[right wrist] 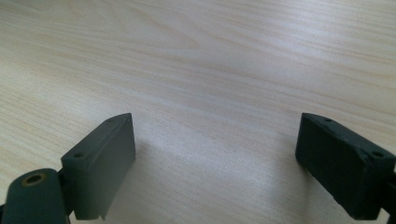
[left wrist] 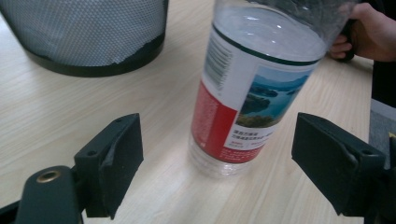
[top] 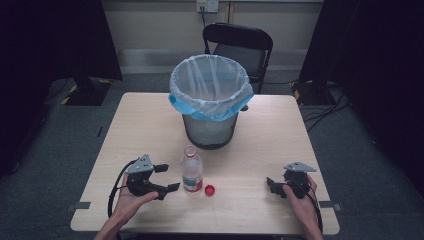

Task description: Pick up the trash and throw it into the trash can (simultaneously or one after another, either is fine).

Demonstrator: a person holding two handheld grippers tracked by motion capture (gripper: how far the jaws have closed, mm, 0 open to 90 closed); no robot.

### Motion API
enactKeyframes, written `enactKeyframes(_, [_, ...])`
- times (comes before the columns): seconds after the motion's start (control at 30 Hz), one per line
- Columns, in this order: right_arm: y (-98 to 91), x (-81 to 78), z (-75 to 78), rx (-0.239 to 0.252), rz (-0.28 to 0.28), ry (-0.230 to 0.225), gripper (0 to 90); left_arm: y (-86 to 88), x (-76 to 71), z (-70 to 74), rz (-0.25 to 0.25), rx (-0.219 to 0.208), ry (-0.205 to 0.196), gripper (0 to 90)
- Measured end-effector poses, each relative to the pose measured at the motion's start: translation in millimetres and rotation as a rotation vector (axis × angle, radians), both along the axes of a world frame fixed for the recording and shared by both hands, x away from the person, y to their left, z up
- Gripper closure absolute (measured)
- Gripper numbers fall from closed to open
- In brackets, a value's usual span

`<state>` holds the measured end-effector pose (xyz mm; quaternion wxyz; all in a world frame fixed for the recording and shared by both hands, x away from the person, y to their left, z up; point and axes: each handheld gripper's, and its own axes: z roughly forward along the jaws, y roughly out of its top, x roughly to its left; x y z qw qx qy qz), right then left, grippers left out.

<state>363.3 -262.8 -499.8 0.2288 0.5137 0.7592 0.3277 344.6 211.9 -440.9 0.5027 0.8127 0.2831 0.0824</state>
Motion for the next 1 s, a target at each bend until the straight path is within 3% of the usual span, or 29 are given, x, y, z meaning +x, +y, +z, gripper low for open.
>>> enactKeyframes(0.27, [-0.2,0.2,0.0,0.0,0.003,0.0,11.3,-11.9,4.3,4.3,-0.022,0.003,-0.022,16.3])
enactKeyframes(0.5, [-0.4,0.4,0.0,0.0,0.005,0.0,11.2,-20.9,6.5,4.9,-0.049,-0.004,-0.013,16.0])
enactKeyframes(0.77, [-0.5,0.4,0.0,0.0,0.005,0.0,11.2,-35.5,11.0,-0.3,-0.059,0.007,-0.013,16.1])
enactKeyframes(1.0, [-0.4,0.4,0.0,-0.001,0.005,0.0,11.2,-46.8,14.2,-10.5,-0.059,0.046,-0.004,16.1])
